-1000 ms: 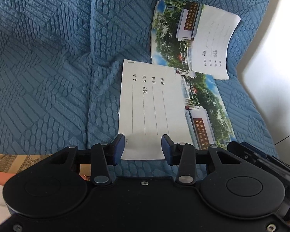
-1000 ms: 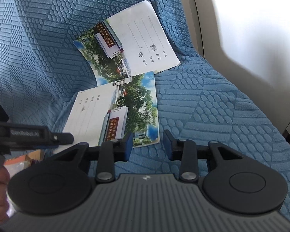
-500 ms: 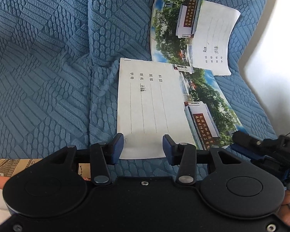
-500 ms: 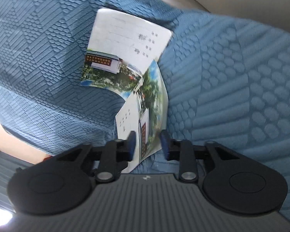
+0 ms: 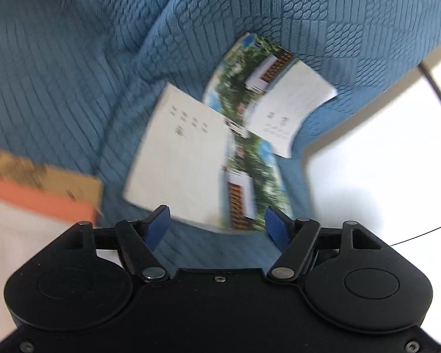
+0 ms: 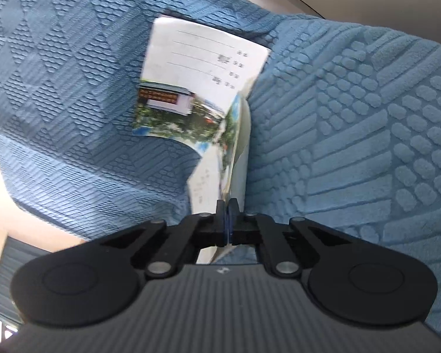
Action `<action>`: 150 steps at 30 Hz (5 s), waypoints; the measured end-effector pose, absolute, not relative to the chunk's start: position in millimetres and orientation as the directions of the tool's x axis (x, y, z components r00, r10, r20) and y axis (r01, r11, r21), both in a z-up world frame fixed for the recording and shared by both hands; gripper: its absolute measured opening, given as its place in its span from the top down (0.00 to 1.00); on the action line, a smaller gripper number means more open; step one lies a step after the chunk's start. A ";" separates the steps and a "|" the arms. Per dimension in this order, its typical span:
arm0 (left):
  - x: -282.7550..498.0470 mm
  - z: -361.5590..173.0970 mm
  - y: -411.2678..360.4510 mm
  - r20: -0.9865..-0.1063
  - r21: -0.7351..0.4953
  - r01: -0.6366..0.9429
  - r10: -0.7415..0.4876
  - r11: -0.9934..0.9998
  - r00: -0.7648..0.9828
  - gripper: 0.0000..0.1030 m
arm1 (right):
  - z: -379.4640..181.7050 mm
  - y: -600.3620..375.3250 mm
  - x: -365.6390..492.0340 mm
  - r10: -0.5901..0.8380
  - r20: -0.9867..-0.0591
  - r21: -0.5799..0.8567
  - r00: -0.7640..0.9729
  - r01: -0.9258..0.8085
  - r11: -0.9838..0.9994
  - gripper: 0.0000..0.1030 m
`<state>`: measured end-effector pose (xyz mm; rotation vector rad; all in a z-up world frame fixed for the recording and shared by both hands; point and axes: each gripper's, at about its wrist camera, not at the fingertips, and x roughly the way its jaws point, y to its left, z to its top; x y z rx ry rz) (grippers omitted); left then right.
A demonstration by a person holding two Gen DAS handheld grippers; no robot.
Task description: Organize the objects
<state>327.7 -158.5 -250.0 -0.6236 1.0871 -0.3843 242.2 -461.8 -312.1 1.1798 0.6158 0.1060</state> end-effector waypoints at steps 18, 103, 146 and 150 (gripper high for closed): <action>294.1 -325.6 -190.7 -0.484 -0.853 -0.372 -0.822 0.366 0.301 0.25 | -294.5 -457.5 176.3 0.314 -0.355 0.923 0.881 0.276 0.269 0.97; 217.3 -125.2 -63.4 -0.338 -0.941 -0.090 -0.893 0.327 0.297 0.93 | -111.1 -397.9 138.5 0.221 -0.335 0.805 0.916 0.156 0.573 0.95; 192.2 -239.5 51.3 -0.735 -0.667 -0.172 -0.601 0.725 0.313 0.88 | -213.8 -250.4 141.7 0.322 -0.666 0.591 0.673 0.213 0.778 0.74; 186.5 -238.1 49.6 -0.758 -0.636 -0.153 -0.575 0.756 0.309 0.85 | -207.2 -256.4 127.4 0.326 -0.686 0.568 0.650 0.199 0.798 0.49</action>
